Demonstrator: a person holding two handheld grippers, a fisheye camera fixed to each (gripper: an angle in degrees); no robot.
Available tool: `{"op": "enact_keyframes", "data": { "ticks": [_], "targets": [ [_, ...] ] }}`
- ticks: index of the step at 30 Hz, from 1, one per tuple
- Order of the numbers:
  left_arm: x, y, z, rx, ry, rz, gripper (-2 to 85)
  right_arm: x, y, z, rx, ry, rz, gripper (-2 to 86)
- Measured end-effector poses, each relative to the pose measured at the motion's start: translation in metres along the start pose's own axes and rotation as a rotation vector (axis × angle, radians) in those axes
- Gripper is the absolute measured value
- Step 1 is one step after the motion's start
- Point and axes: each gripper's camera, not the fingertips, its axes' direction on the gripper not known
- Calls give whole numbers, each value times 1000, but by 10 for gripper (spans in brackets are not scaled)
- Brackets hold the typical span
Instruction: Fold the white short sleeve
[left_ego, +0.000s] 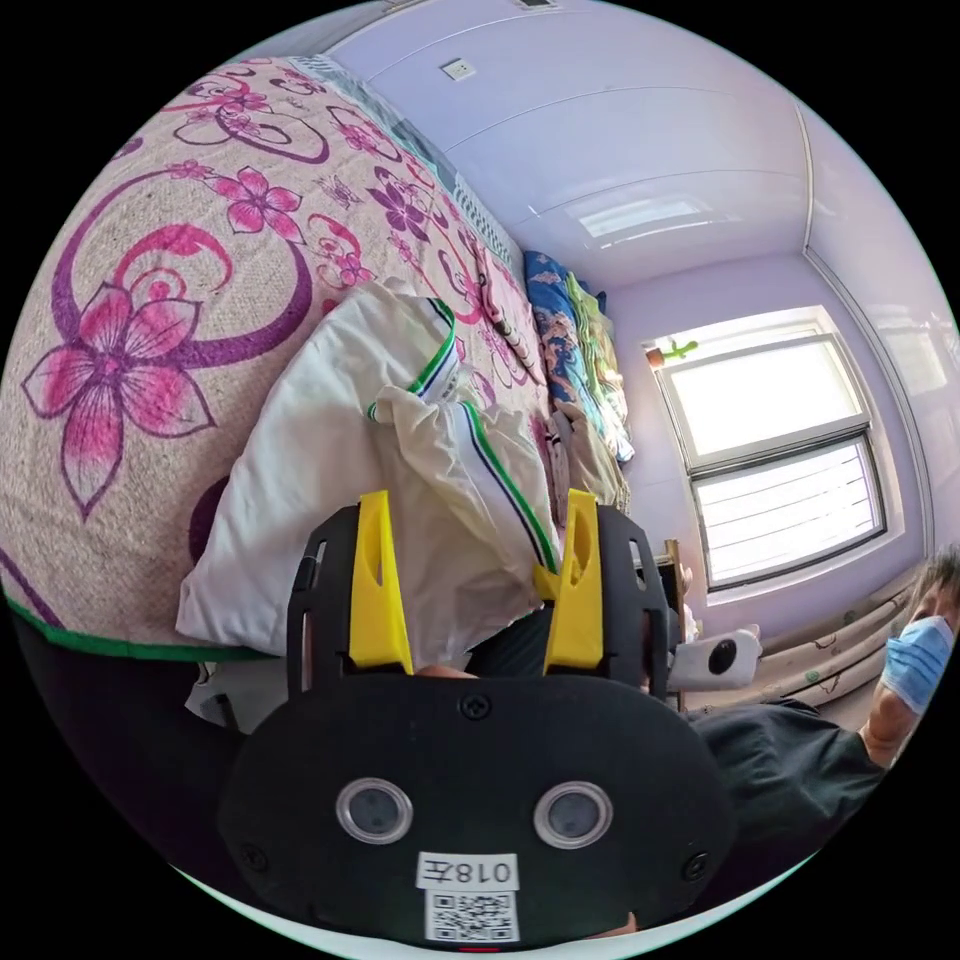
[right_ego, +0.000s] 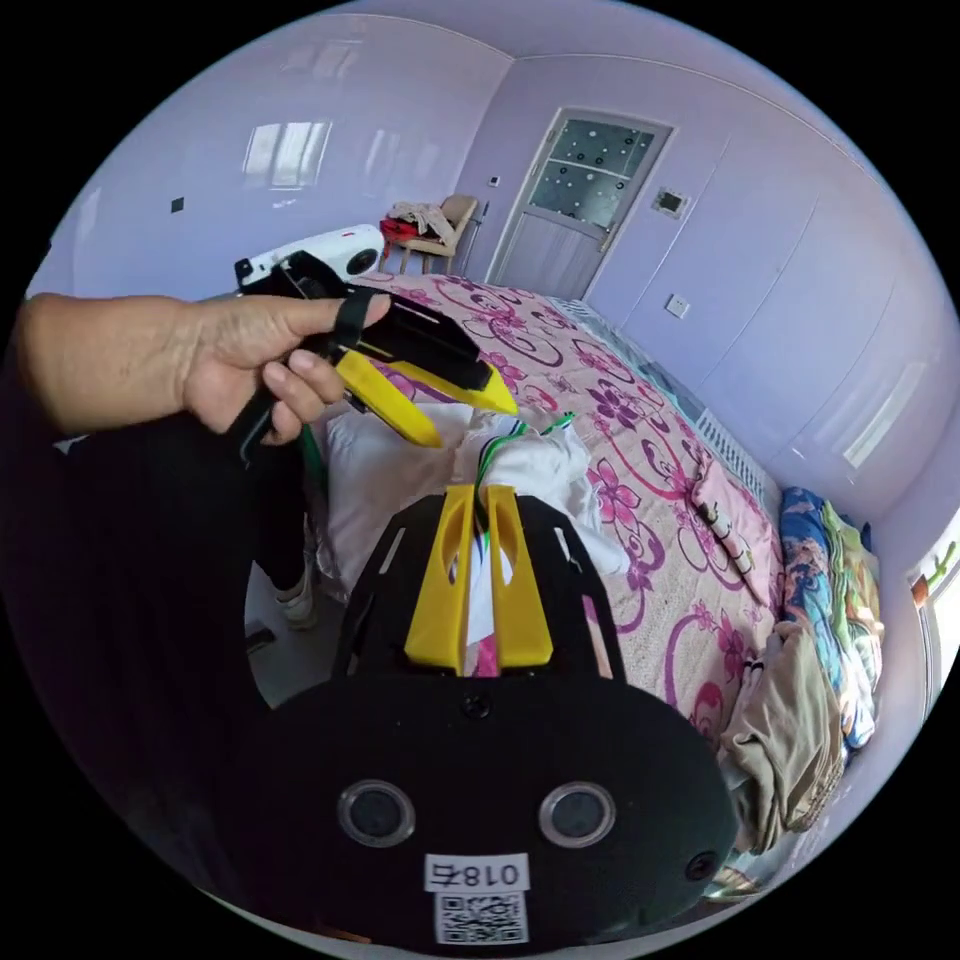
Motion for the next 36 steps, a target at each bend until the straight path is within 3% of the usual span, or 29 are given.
{"op": "enact_keyframes", "data": {
  "ticks": [3,5,11,16,20,28,32,36],
  "targets": [
    [-11,-11,12,-47,-36,-45,174,-8,-6,-6,44,-86,-19,8],
    [-18,-12,15,-51,-43,-69,63,-9,-10,-5,35,-122,-15,10],
    [6,31,-36,-45,-78,100,43,26,-14,-6,-16,-216,75,36],
    [23,74,-103,-135,-186,282,43,114,-12,-7,171,-515,472,78],
    [16,111,-148,-155,-282,317,42,150,-49,35,103,-684,537,138],
    [3,159,-193,-213,-420,364,42,131,-151,152,-244,-1029,410,162],
    [-18,185,-228,-176,-435,295,42,112,-182,156,-271,-982,249,141],
    [-46,211,-263,-116,-420,197,39,90,-207,127,-210,-849,-102,127]
  ]
}}
